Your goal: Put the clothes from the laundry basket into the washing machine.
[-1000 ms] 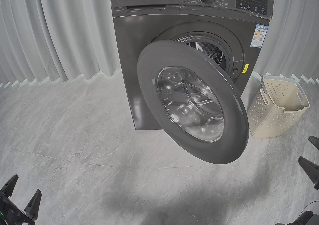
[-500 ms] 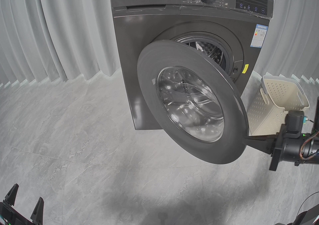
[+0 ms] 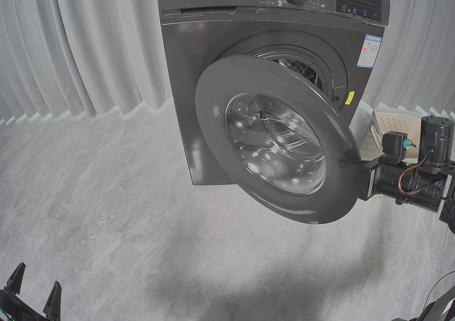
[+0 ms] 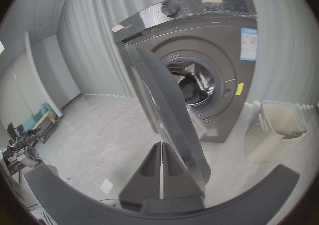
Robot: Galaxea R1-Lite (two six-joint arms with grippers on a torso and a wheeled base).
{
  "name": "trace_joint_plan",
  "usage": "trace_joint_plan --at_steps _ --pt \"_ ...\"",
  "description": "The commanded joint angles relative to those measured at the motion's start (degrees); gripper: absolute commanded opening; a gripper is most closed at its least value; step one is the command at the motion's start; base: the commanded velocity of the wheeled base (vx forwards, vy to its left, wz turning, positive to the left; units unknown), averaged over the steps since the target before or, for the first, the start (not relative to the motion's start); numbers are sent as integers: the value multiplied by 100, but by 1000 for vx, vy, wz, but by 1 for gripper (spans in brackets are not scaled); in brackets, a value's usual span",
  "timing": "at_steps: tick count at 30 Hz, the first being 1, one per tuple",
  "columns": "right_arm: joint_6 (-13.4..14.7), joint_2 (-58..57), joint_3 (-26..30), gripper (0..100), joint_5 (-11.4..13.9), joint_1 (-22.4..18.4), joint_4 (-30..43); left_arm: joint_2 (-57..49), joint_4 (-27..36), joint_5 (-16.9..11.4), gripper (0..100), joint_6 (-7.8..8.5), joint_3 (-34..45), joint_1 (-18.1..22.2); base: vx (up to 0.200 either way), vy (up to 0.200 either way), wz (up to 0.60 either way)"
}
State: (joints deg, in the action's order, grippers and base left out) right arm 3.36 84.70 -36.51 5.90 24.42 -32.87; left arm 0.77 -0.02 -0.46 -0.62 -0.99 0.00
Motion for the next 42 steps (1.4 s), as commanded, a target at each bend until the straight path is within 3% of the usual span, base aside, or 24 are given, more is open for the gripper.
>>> trace_joint_plan --at_steps 1,7,9,13,20,25,31,32,33,35,38,42 --pt "-82 -94 -32 0 -151 -280 -36 -77 -6 2 100 1 99 0 0 0 0" --pt "-126 -173 -207 0 -449 -754 -53 -77 2 2 100 9 99 0 0 0 0" --pt "-266 -147 -260 0 -898 -1264 -53 -77 2 2 100 1 99 0 0 -100 0" --pt "-319 -129 -242 0 -1126 -1449 -194 -77 2 2 100 1 99 0 0 -200 0" --pt "-328 -305 21 0 -1073 -1308 -255 -77 2 11 100 9 99 0 0 -200 0" --pt "-354 -674 821 0 -810 -710 -211 -77 2 2 100 27 99 0 0 -120 0" --pt "-319 -692 997 0 -458 -429 -264 -77 2 2 100 27 99 9 0 -67 0" --pt "-240 -648 997 0 -335 -227 -282 -77 2 2 100 27 99 0 0 -200 0" --pt "-240 -648 997 0 -335 -227 -282 -77 2 2 100 27 99 0 0 -200 0" --pt "85 -516 935 0 -326 10 -299 -77 2 2 100 27 99 0 0 -200 0" --pt "305 -331 821 0 -344 81 -449 -77 2 11 100 36 99 0 0 0 0" --pt "349 -138 821 0 -370 177 -844 -77 2 -6 100 27 99 0 50 0 0"
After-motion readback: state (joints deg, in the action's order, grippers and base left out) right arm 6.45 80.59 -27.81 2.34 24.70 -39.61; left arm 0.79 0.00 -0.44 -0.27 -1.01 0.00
